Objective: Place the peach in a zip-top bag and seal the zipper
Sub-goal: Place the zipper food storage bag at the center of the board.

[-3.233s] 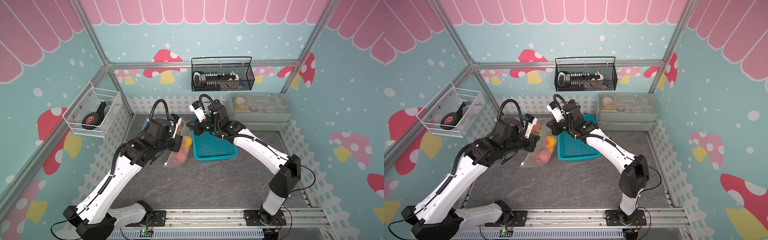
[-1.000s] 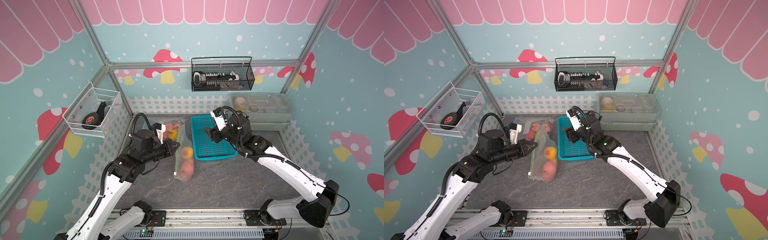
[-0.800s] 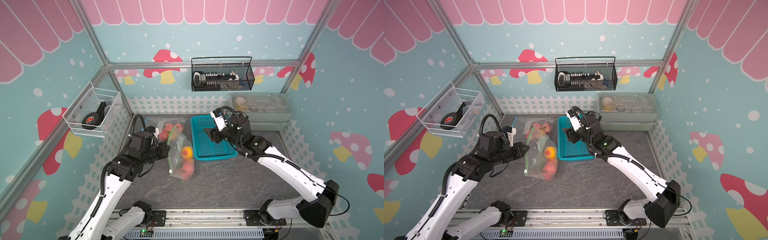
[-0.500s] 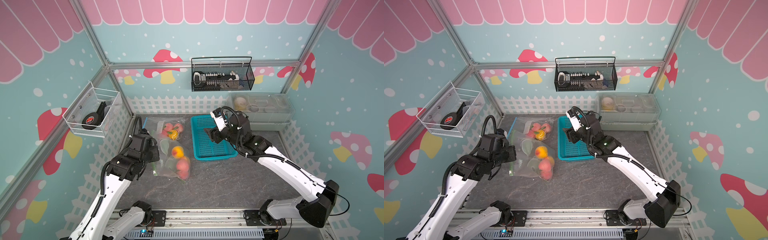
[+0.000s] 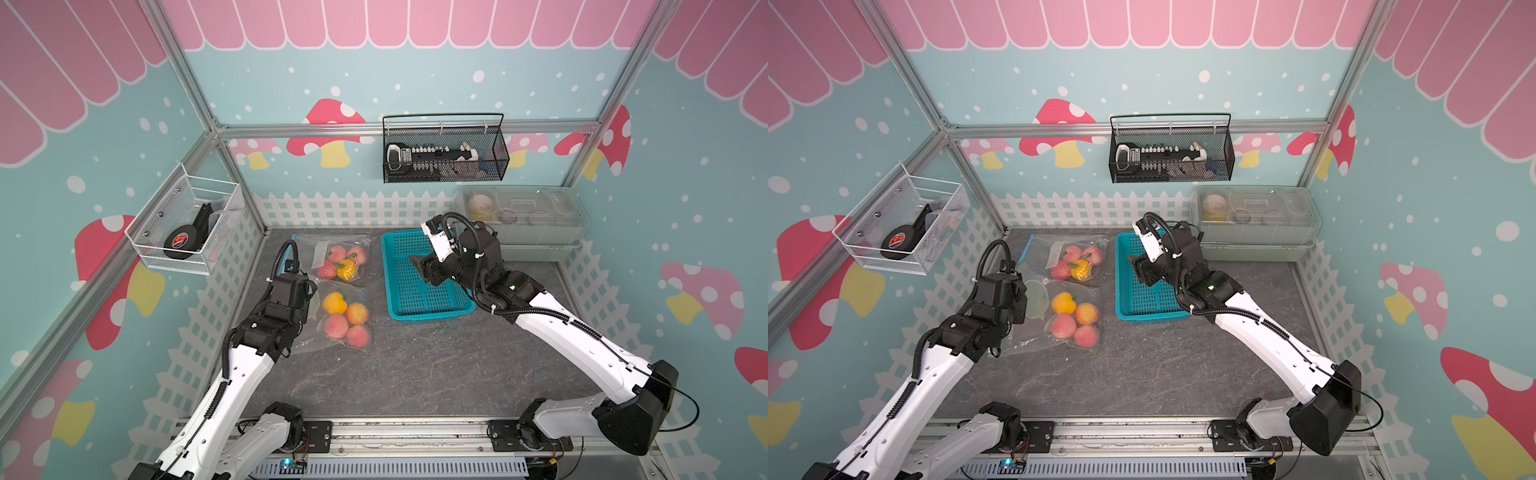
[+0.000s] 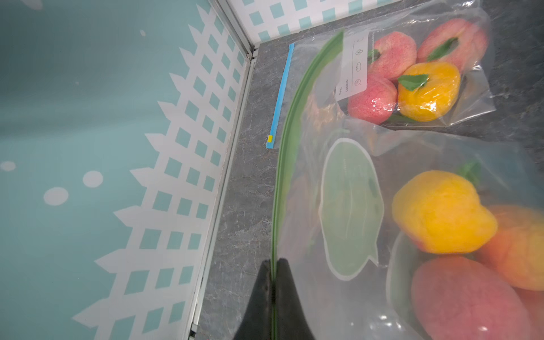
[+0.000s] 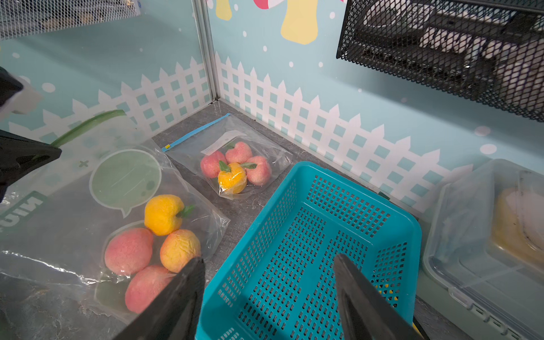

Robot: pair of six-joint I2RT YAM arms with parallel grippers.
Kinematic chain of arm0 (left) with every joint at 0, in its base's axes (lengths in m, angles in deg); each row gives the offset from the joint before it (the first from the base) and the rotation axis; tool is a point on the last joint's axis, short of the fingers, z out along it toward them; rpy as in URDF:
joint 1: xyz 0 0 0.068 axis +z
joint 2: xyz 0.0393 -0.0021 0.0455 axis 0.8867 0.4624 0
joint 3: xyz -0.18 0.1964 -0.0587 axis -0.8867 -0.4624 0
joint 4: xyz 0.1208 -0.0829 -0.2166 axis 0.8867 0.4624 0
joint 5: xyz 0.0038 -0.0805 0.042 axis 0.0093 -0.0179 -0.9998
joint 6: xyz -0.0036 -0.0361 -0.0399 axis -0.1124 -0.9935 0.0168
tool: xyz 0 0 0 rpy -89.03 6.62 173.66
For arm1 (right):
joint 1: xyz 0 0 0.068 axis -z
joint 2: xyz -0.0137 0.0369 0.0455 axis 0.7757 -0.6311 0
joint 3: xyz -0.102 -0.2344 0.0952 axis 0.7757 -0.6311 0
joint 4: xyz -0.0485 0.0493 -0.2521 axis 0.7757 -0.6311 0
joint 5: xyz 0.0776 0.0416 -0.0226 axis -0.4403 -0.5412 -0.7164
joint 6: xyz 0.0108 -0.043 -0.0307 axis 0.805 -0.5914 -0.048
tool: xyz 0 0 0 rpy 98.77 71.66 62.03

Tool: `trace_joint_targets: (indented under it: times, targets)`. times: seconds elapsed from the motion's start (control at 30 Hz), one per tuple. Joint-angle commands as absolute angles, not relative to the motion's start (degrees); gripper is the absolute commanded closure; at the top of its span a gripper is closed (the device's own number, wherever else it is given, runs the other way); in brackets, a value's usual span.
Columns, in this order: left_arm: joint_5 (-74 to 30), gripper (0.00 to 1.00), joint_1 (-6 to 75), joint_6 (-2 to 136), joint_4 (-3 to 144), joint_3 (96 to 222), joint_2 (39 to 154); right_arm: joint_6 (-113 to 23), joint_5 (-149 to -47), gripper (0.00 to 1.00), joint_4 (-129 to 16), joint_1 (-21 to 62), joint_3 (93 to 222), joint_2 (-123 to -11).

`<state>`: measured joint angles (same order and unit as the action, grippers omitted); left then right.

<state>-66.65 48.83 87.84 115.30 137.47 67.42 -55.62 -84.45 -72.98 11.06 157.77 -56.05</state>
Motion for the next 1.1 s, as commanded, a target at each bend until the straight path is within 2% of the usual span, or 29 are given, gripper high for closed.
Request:
trace_joint_targets:
  times: [0.0,0.47,0.97,1.0,1.03,1.07]
  targets:
    - [-64.2,1.00,50.4,96.1,105.2,135.4,69.2,-56.3,-84.7,0.29,-73.3,11.5,157.3,-55.8]
    - [-63.1,1.00,58.6,105.9,100.8,132.5,75.9,-55.7,-85.9,0.29,-72.0,13.3,155.1,-54.7]
    - [-62.0,1.00,63.0,105.0,97.5,131.7,80.0,-55.4,-86.4,0.29,-71.7,14.1,154.4,-54.5]
    - [-61.9,0.94,63.1,104.9,97.4,131.7,80.0,-55.4,-86.4,0.29,-71.8,14.1,154.3,-54.5]
    - [-62.1,0.79,63.3,104.8,97.4,131.8,80.1,-55.3,-86.4,0.29,-71.8,14.2,154.3,-54.5]
    - [-62.5,0.59,63.3,104.6,97.4,131.9,80.1,-55.3,-86.3,0.29,-71.7,14.2,154.2,-54.5]
